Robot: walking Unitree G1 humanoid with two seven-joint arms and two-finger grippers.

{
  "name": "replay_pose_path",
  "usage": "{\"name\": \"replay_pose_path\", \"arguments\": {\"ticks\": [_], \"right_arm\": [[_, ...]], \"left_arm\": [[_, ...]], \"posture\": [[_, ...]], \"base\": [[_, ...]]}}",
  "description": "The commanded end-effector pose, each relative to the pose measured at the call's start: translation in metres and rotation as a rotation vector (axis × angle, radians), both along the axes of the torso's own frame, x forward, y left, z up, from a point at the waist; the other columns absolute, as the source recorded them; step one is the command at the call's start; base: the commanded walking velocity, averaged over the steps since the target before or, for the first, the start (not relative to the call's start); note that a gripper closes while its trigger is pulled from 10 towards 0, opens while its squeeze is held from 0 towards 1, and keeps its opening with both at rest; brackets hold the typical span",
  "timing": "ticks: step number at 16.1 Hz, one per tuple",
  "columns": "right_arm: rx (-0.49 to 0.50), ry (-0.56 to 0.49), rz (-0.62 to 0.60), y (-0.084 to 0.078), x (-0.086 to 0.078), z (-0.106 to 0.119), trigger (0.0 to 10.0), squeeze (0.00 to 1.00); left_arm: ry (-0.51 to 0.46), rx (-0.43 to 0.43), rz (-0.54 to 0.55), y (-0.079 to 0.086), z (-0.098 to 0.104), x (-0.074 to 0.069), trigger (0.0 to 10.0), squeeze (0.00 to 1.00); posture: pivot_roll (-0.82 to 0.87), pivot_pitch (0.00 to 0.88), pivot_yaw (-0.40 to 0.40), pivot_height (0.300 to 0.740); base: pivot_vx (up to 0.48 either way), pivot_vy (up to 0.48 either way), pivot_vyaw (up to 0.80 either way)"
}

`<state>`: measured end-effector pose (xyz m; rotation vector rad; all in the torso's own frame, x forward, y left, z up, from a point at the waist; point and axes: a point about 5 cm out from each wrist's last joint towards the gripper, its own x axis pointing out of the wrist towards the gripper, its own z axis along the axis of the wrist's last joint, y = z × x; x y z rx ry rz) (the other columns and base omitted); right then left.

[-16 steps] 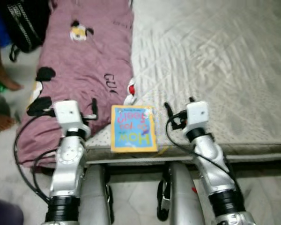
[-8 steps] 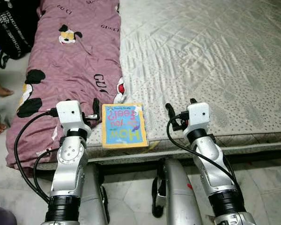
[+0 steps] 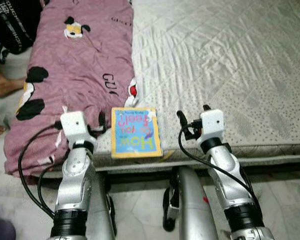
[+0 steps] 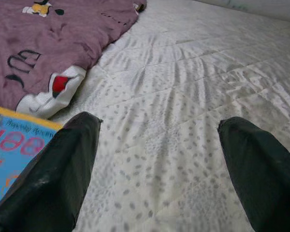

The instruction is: Clean up the room

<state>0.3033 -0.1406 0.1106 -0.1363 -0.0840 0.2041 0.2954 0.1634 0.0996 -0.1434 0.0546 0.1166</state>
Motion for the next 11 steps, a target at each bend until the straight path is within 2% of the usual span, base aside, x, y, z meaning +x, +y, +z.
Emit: {"name": "replay_pose_path", "arguments": {"ticks": [1,3,4,5,7,10,11], "right_arm": [[0.004,0.019,-0.010,-0.003,-0.003,-0.002,10.0,0.00],[-0.008,0.019,0.000,-0.002,-0.003,-0.002,10.0,0.00],[-0.016,0.018,-0.003,-0.005,-0.003,0.000,10.0,0.00],[-0.026,0.016,-0.002,-0.007,-0.003,0.001,10.0,0.00],[-0.042,0.005,-0.006,-0.010,-0.005,0.003,10.0,0.00],[-0.074,-0.044,-0.024,-0.018,-0.013,0.014,10.0,0.00],[-0.077,-0.052,-0.032,-0.022,-0.016,0.018,10.0,0.00]], "left_arm": [[0.052,-0.023,-0.003,-0.003,-0.010,0.000,10.0,0.00],[0.098,-0.060,-0.009,-0.003,-0.018,0.003,10.0,0.00],[0.169,-0.124,0.006,-0.003,-0.030,0.005,10.0,0.00],[0.194,-0.152,0.004,-0.004,-0.035,0.007,10.0,0.00],[0.181,-0.193,-0.011,-0.006,-0.033,0.017,10.0,0.00],[0.252,-0.200,-0.090,-0.019,-0.040,0.030,10.0,0.00],[0.246,-0.220,-0.107,-0.023,-0.041,0.033,10.0,0.00]], "posture": [[-0.05,0.251,-0.048,0.540],[-0.07,0.263,-0.060,0.540],[-0.08,0.266,-0.066,0.540],[-0.09,0.269,-0.071,0.540],[-0.11,0.280,-0.074,0.540],[-0.17,0.298,-0.070,0.540],[-0.19,0.300,-0.074,0.540]], "base": [[0.000,0.000,0.00],[0.000,0.000,0.00],[0.000,0.000,0.00],[0.000,0.000,0.00],[0.000,0.000,0.00],[0.000,0.000,0.00],[0.000,0.000,0.00]]}}
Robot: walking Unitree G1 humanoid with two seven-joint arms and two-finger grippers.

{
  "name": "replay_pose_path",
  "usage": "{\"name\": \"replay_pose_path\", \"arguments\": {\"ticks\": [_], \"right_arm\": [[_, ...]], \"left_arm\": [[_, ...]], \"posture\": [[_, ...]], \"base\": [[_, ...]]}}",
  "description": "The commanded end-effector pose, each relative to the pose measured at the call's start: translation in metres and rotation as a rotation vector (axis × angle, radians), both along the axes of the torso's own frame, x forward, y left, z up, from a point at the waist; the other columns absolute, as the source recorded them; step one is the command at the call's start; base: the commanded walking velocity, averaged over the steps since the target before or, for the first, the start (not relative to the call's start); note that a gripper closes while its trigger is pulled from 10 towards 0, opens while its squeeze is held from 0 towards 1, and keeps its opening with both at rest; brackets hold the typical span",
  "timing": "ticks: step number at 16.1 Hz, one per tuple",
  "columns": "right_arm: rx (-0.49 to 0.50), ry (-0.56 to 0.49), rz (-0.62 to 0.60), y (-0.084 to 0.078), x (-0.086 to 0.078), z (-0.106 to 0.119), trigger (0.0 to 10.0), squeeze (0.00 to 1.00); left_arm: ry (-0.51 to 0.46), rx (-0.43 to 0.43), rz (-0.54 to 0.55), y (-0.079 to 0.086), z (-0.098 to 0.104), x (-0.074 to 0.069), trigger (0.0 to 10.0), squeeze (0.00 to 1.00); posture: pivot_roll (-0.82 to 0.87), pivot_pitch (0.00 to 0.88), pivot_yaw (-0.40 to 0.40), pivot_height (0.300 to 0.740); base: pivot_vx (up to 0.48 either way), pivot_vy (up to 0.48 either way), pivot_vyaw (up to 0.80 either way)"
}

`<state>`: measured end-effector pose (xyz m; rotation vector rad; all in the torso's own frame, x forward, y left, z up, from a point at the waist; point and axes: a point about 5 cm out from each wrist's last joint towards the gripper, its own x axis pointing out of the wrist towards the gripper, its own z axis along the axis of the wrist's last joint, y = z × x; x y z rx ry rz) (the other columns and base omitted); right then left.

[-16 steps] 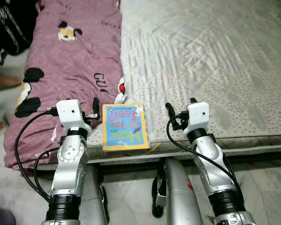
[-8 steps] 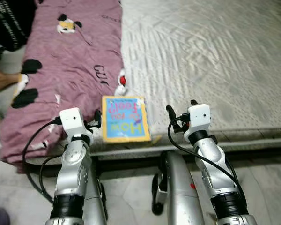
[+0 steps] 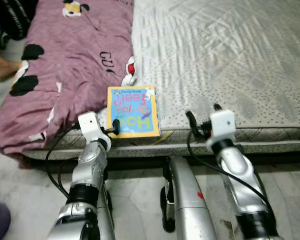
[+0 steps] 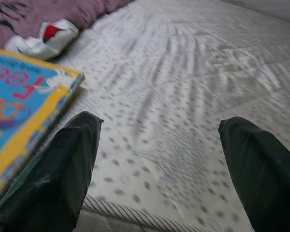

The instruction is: Clean up the room

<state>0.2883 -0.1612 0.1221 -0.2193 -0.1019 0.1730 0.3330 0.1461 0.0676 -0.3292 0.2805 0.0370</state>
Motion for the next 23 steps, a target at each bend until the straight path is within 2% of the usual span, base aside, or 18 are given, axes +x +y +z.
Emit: {"name": "replay_pose_path", "arguments": {"ticks": [1,2,5,7,8,9,10,11,14,19,20,21,23], "right_arm": [[-0.004,-0.026,-0.005,-0.005,-0.004,0.009,10.0,0.00],[-0.024,-0.033,-0.010,-0.012,-0.010,0.014,10.0,0.00],[-0.054,-0.029,-0.022,-0.022,-0.016,0.018,10.0,0.00],[-0.061,-0.026,-0.024,-0.022,-0.018,0.020,10.0,0.00],[-0.059,-0.030,-0.013,-0.018,-0.016,0.023,10.0,0.00],[-0.058,-0.031,-0.009,-0.017,-0.015,0.025,10.0,0.00],[-0.057,-0.031,-0.008,-0.016,-0.015,0.025,10.0,0.00],[-0.057,-0.032,-0.005,-0.016,-0.013,0.026,10.0,0.00],[-0.062,-0.045,-0.006,-0.014,-0.006,0.028,10.0,0.00],[-0.061,-0.054,0.030,-0.003,0.002,0.028,10.0,0.00],[-0.060,-0.062,0.048,0.001,0.005,0.030,10.0,0.00],[-0.059,-0.069,0.053,0.003,0.008,0.031,10.0,0.00],[-0.058,-0.072,0.047,0.001,0.011,0.031,10.0,0.00]], "left_arm": [[0.041,-0.039,-0.037,-0.009,-0.010,-0.002,10.0,0.00],[0.056,-0.075,-0.057,-0.014,-0.013,0.000,10.0,0.00],[0.012,-0.119,-0.072,-0.021,-0.009,0.006,10.0,0.00],[-0.004,-0.160,-0.115,-0.028,-0.009,0.007,10.0,0.00],[0.002,-0.193,-0.173,-0.036,-0.012,0.005,10.0,0.00],[-0.007,-0.205,-0.192,-0.039,-0.013,0.004,5.3,0.00],[-0.016,-0.210,-0.201,-0.040,-0.013,0.004,5.3,0.00],[-0.043,-0.229,-0.212,-0.042,-0.012,0.004,0.0,0.00],[-0.167,-0.290,-0.254,-0.047,-0.002,0.002,0.0,0.00],[-0.207,-0.289,-0.282,-0.055,0.003,0.002,0.0,0.00],[-0.176,-0.260,-0.240,-0.053,0.001,0.004,10.0,0.00],[-0.128,-0.238,-0.189,-0.049,-0.003,0.004,10.0,0.00],[-0.129,-0.262,-0.142,-0.046,-0.002,0.004,10.0,0.00]], "posture": [[-0.21,0.302,-0.078,0.540],[-0.23,0.306,-0.086,0.540],[-0.26,0.311,-0.101,0.540],[-0.26,0.308,-0.109,0.540],[-0.26,0.308,-0.109,0.540],[-0.26,0.305,-0.112,0.540],[-0.26,0.305,-0.112,0.540],[-0.25,0.298,-0.112,0.540],[-0.23,0.279,-0.107,0.540],[-0.19,0.254,-0.116,0.540],[-0.18,0.244,-0.116,0.540],[-0.18,0.240,-0.113,0.540],[-0.17,0.237,-0.108,0.540]], "base": [[0.000,0.000,0.00],[0.000,0.000,0.00],[0.000,0.000,0.00],[0.000,0.000,0.00],[0.000,0.000,0.00],[0.000,0.000,0.00],[0.000,0.000,0.00],[0.000,0.000,0.00],[0.000,0.000,0.00],[0.000,0.000,0.00],[0.000,0.000,0.00],[0.000,0.000,0.00],[0.000,0.000,0.00]]}}
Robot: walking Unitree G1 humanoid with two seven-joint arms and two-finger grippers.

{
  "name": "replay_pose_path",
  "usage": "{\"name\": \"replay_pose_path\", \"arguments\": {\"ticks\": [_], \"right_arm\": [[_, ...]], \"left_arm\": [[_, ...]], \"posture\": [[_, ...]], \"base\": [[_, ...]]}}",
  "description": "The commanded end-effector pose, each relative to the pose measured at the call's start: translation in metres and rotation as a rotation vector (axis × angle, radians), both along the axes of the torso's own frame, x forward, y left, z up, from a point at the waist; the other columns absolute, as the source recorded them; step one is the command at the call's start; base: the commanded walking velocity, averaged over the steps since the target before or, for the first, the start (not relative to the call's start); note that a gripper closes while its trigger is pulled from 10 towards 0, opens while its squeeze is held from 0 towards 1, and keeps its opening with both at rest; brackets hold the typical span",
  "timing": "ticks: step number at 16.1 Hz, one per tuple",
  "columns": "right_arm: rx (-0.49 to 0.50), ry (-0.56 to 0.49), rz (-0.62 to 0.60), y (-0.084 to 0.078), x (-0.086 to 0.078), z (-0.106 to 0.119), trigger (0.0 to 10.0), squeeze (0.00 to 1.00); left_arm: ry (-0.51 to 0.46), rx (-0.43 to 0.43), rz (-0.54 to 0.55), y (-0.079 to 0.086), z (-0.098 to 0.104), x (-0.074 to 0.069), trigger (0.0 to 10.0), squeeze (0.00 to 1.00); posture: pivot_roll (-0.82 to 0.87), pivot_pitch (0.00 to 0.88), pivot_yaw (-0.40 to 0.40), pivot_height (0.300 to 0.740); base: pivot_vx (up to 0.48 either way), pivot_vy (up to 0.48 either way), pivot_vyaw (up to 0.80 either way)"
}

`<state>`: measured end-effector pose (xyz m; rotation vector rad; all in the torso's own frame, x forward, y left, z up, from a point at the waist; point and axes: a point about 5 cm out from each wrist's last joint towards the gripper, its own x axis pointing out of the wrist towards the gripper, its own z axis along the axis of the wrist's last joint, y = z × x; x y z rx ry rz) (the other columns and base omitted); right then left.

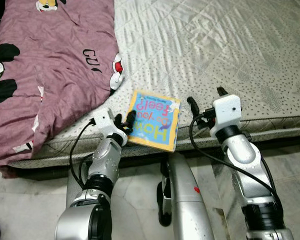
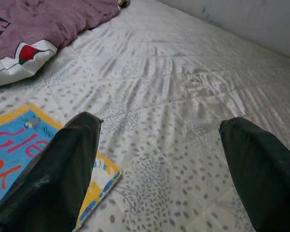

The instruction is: Clean up the room

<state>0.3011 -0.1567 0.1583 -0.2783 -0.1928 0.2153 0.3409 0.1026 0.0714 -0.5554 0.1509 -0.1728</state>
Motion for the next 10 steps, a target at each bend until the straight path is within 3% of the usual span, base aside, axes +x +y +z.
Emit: {"name": "replay_pose_path", "arguments": {"ticks": [1,2,4,8,9,10], "right_arm": [[-0.003,0.020,-0.008,-0.004,-0.001,-0.006,10.0,0.00],[-0.002,0.021,-0.010,-0.004,-0.001,-0.007,10.0,0.00],[0.001,0.018,-0.009,-0.003,-0.002,-0.008,10.0,0.00],[-0.002,0.008,-0.025,-0.008,-0.001,-0.006,10.0,0.00],[-0.001,0.006,-0.025,-0.007,-0.001,-0.006,10.0,0.00],[-0.002,0.003,-0.024,-0.006,-0.001,-0.006,10.0,0.00]], "left_arm": [[0.038,-0.009,0.015,-0.001,-0.007,-0.004,10.0,0.00],[0.063,0.023,0.019,0.001,-0.010,-0.004,10.0,0.00],[0.151,-0.005,0.069,0.007,-0.017,-0.004,10.0,0.00],[0.138,-0.059,-0.070,-0.008,-0.014,-0.005,10.0,0.00],[0.187,-0.055,-0.116,-0.013,-0.021,-0.009,10.0,1.00],[0.242,-0.036,-0.168,-0.019,-0.029,-0.013,10.0,1.00]], "posture": [[-0.17,0.237,-0.105,0.540],[-0.17,0.237,-0.103,0.540],[-0.18,0.237,-0.098,0.540],[-0.18,0.235,-0.092,0.540],[-0.19,0.238,-0.090,0.540],[-0.19,0.238,-0.090,0.540]], "base": [[0.000,0.000,0.00],[0.000,0.000,0.00],[0.000,0.000,0.00],[0.000,0.000,0.00],[0.000,0.000,0.00],[0.000,0.000,0.00]]}}
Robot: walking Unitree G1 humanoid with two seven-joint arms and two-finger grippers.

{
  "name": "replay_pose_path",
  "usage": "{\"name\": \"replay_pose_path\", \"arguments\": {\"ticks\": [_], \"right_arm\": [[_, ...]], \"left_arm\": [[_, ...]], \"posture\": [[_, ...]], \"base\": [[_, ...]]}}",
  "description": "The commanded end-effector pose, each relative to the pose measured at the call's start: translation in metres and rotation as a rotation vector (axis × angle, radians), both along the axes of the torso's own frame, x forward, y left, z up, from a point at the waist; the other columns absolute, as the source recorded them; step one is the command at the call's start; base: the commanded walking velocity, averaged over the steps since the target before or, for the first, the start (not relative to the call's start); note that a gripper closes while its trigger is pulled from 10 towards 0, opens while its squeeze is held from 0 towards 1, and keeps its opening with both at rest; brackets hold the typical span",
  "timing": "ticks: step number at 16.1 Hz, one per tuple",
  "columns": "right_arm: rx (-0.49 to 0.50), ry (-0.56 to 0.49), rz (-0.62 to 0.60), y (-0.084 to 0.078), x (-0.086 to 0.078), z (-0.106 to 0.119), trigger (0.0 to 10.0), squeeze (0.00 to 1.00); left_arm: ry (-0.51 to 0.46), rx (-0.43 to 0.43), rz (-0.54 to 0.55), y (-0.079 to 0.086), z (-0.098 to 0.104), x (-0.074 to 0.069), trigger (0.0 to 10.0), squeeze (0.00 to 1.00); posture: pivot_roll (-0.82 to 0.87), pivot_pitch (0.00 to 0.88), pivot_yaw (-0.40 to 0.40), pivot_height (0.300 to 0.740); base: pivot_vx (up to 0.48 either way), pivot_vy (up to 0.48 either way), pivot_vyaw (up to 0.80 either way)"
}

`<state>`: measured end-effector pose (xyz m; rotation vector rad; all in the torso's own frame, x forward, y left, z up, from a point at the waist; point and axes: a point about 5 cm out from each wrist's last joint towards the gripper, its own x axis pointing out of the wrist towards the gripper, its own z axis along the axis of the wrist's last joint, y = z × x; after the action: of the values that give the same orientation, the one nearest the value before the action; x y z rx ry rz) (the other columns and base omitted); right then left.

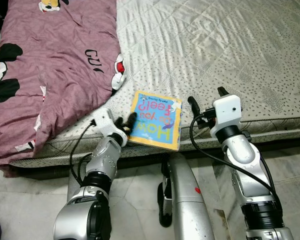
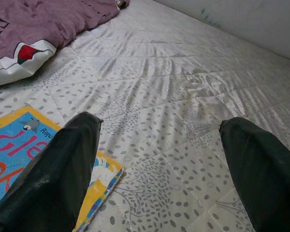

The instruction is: Clean up the room

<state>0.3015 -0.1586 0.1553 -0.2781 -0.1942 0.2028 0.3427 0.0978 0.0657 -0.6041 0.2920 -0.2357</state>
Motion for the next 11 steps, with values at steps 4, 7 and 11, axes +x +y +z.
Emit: {"name": "replay_pose_path", "arguments": {"ticks": [4,7,11], "right_arm": [[-0.016,-0.003,-0.010,-0.005,-0.003,-0.002,10.0,0.00],[-0.017,-0.007,-0.012,-0.005,-0.003,-0.001,10.0,0.00],[-0.021,-0.012,-0.009,-0.004,-0.002,-0.001,10.0,0.00]], "left_arm": [[0.153,0.026,-0.132,-0.020,-0.025,-0.016,10.0,1.00],[0.121,0.006,-0.135,-0.020,-0.022,-0.014,10.0,0.00],[0.101,-0.092,-0.288,-0.041,-0.013,-0.016,10.0,0.00]], "posture": [[-0.20,0.240,-0.089,0.540],[-0.20,0.242,-0.088,0.540],[-0.20,0.241,-0.089,0.540]], "base": [[0.000,0.000,0.00],[0.000,0.000,0.00],[0.000,0.000,0.00]]}}
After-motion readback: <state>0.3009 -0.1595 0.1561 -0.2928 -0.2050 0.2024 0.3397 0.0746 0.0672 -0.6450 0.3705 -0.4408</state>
